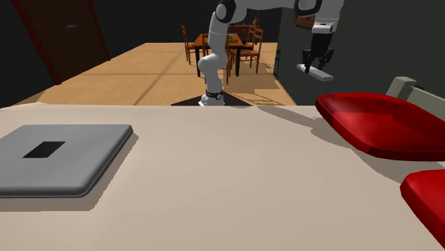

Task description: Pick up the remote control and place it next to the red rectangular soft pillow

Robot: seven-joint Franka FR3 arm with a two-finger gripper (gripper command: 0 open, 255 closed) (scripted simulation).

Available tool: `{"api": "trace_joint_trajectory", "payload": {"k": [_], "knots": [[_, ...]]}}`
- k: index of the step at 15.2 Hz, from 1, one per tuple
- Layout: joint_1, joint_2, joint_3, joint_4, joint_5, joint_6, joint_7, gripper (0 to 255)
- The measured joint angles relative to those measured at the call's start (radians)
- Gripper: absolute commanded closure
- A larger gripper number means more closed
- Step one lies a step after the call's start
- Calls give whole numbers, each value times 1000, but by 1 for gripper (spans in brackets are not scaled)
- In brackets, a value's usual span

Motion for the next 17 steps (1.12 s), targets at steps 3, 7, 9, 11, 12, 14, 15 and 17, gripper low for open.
{"api": "trace_joint_trajectory", "payload": {"k": [3, 7, 9, 11, 12, 14, 15, 17], "knots": [[35, 58, 23, 80, -2, -21, 60, 255], [50, 66, 31, 46, -3, 21, 82, 255], [50, 65, 31, 18, -3, 50, 82, 255], [50, 66, 31, -9, -3, 76, 80, 255], [51, 65, 32, -23, -3, 90, 82, 255], [52, 64, 32, -51, -3, 117, 82, 255], [51, 66, 32, -62, -3, 130, 81, 255], [53, 68, 33, -84, -3, 154, 83, 255]]}}
